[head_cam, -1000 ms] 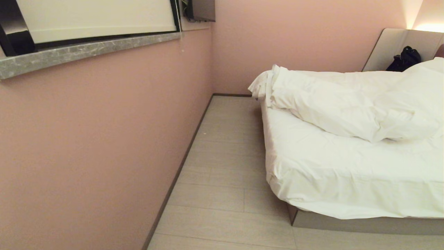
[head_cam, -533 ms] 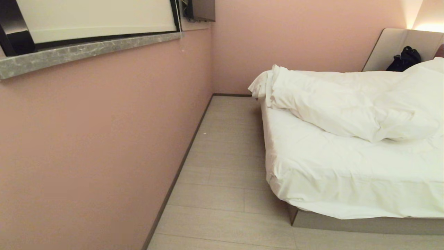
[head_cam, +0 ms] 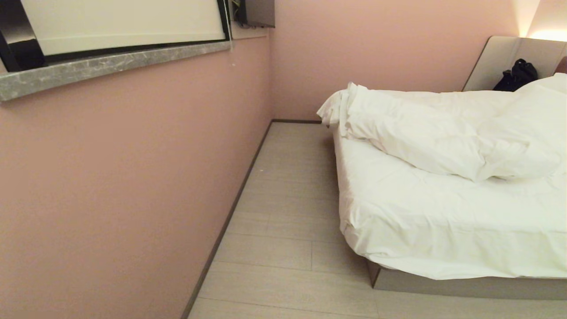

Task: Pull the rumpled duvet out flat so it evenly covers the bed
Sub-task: Hold the folded corner of the quilt

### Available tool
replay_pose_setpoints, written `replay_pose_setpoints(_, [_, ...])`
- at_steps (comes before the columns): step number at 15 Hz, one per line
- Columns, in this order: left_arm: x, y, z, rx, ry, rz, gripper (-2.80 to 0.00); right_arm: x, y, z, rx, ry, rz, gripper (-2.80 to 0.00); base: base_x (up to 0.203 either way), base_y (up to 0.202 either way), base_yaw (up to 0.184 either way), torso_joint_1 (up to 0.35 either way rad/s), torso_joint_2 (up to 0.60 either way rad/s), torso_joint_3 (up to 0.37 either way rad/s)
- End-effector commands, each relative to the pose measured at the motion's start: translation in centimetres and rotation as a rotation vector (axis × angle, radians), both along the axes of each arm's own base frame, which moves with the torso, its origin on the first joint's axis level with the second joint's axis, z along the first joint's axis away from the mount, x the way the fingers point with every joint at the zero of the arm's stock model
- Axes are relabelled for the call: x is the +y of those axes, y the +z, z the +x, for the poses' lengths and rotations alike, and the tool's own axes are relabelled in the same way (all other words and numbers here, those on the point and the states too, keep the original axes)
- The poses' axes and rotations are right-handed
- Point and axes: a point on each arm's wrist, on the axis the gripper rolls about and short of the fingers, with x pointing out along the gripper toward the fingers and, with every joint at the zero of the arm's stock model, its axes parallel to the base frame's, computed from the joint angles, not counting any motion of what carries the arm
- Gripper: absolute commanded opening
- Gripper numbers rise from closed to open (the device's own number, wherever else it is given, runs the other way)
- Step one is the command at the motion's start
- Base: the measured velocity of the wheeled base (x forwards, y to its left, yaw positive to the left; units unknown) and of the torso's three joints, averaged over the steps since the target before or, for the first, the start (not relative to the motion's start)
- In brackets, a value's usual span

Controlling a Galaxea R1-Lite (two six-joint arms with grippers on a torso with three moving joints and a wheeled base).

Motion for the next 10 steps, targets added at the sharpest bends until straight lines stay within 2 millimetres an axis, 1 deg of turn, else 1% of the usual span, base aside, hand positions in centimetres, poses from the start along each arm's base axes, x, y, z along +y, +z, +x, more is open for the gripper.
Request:
replay_pose_setpoints(1, [0.0, 0.0, 0.0, 0.0, 0.0, 0.0, -2.8, 0.0, 0.01, 0.01, 0.001, 0.0, 0.0, -2.8, 0.0, 0.0, 0.0, 0.0, 0.0, 0.0])
replay_pose_setpoints(3, [0.0, 0.0, 0.0, 0.0, 0.0, 0.0, -2.8, 0.0, 0.01, 0.01, 0.001, 0.0, 0.0, -2.8, 0.0, 0.0, 0.0, 0.0, 0.0, 0.0])
replay_pose_setpoints(5, [0.0, 0.0, 0.0, 0.0, 0.0, 0.0, -2.8, 0.0, 0.01, 0.01, 0.001, 0.0, 0.0, -2.8, 0.088, 0.0, -0.002, -0.005, 0.0, 0.003])
replay_pose_setpoints(10, [0.0, 0.0, 0.0, 0.0, 0.0, 0.0, -2.8, 0.0, 0.01, 0.01, 0.001, 0.0, 0.0, -2.8, 0.194, 0.0, 0.0, 0.003, 0.01, 0.001])
